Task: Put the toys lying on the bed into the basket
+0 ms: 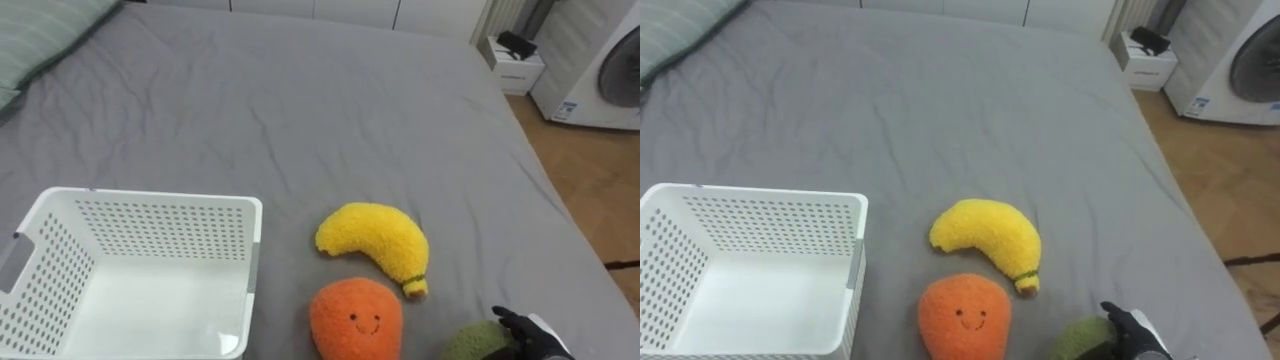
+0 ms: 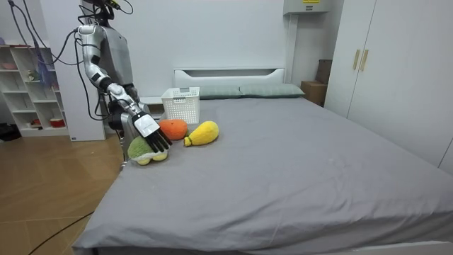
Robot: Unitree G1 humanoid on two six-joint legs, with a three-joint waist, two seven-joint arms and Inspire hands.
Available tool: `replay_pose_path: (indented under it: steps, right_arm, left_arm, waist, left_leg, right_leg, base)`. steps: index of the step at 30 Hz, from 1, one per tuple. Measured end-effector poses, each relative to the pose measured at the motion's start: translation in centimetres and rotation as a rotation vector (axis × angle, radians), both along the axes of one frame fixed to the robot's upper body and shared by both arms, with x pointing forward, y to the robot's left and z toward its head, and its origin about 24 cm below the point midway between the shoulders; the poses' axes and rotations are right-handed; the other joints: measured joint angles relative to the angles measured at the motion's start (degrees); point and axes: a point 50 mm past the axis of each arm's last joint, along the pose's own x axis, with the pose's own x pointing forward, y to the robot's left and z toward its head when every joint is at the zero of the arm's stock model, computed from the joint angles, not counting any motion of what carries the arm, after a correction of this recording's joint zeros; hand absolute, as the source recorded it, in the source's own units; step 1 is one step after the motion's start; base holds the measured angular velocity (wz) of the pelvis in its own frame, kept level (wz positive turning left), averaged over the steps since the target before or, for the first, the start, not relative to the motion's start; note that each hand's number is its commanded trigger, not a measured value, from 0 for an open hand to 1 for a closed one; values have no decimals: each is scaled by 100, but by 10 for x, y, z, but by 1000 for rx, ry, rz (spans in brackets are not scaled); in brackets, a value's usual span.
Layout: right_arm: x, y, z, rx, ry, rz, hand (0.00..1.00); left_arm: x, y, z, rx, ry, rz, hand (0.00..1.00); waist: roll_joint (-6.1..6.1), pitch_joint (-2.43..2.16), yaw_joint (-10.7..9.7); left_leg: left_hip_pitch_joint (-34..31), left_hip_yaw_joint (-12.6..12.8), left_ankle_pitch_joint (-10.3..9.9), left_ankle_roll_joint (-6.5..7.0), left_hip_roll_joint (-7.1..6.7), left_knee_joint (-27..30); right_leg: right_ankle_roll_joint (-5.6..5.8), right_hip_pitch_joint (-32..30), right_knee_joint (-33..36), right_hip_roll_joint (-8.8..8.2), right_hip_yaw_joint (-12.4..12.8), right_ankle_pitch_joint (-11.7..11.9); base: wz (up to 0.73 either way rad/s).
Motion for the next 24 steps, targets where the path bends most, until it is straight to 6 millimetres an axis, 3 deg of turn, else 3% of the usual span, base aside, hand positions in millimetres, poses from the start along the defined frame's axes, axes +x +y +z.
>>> replay_pose_path:
  steps: [8,16,24]
  right_arm:
    - [5,-10,6,-53,14,23,100]
    - [4,-7,5,-75,46,74,100]
    - [31,-1,26,-120,-60,153,100]
  left_arm:
    - [8,2,1,6,-20,-21,0]
    - [11,1,0,7,-25,-32,0]
    - [22,1,0,9,-72,-39,0]
  waist:
    - [-8,-5,-12]
    - [6,-3,-10]
    - [41,20,-10]
  left_leg:
    - [27,14,0,1,-3,0]
    - [-3,17,1,1,-6,-1]
    - [-3,31,2,2,-7,-11]
  right_leg:
    - [0,26,5,-3,-3,0]
    - [0,18,15,-5,4,0]
    - [2,10,19,-3,32,-1]
  base:
    - [0]
    - [0]
    - [0]
